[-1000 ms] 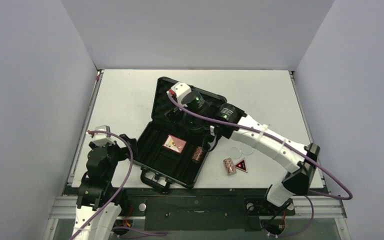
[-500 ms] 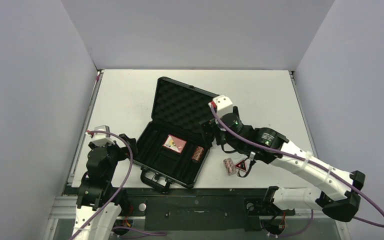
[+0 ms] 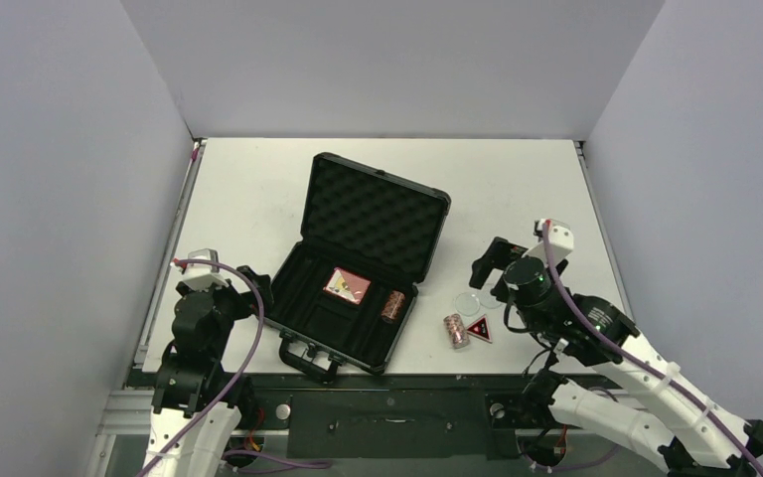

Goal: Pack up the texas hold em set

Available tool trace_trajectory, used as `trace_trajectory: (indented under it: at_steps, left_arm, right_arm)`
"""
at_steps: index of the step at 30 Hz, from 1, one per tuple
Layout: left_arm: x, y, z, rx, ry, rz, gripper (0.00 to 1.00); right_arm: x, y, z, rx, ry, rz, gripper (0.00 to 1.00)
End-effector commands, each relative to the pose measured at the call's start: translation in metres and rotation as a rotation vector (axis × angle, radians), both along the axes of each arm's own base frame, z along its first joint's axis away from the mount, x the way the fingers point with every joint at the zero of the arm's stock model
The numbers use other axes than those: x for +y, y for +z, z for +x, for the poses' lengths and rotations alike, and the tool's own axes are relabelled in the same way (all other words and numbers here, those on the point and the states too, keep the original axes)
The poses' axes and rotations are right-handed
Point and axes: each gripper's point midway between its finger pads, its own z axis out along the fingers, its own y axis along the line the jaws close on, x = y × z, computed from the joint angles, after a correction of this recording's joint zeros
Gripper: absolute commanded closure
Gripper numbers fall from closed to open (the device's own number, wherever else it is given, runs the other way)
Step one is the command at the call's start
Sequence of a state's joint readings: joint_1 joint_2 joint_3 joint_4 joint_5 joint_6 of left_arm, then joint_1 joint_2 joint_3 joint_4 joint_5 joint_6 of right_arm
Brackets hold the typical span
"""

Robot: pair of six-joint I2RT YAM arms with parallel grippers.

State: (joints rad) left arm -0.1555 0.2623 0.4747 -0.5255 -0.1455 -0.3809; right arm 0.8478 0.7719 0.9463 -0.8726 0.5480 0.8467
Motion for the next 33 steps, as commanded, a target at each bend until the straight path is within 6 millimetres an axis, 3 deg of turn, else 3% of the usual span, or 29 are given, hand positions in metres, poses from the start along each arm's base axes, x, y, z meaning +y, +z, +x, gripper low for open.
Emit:
trace_trajectory:
  at_steps: [1, 5, 6, 7, 9, 11, 18, 23, 33]
  left_arm:
    - [0.001, 0.019, 0.005, -0.066, 0.009, -0.009, 0.04]
    - [0.002, 0.021, 0.003, -0.075, 0.014, -0.01, 0.04]
    - [0.002, 0.021, 0.003, -0.077, 0.013, -0.011, 0.04]
    - [0.002, 0.021, 0.003, -0.078, 0.012, -0.012, 0.04]
    - [0.002, 0.021, 0.003, -0.079, 0.015, -0.012, 0.04]
    - [0.002, 0.021, 0.003, -0.077, 0.02, -0.011, 0.04]
    - [0.004, 0.021, 0.003, -0.075, 0.027, -0.011, 0.04]
    - [0.005, 0.021, 0.003, -0.08, 0.033, -0.008, 0.04]
    - [0.003, 0.022, 0.004, -0.085, 0.021, -0.005, 0.04]
  right_arm:
    - [-0.014, 0.003, 0.004, -0.028, -0.142, 0.119, 0.12]
    - [-0.02, -0.017, 0.01, 0.096, -0.183, 0.091, 0.13]
    - [-0.015, -0.03, 0.01, 0.173, -0.166, 0.077, 0.13]
    - [-0.025, -0.037, 0.012, 0.223, -0.209, 0.068, 0.13]
    - [-0.029, -0.063, 0.013, 0.376, -0.237, 0.045, 0.15]
    - [-0.035, -0.076, 0.013, 0.452, -0.278, 0.046, 0.16]
    - [-0.035, -0.105, 0.023, 0.533, -0.364, 0.165, 0.15]
    - [-0.045, -0.126, 0.024, 0.599, -0.451, 0.166, 0.14]
    - [-0.044, -0.156, 0.033, 0.669, -0.48, 0.16, 0.14]
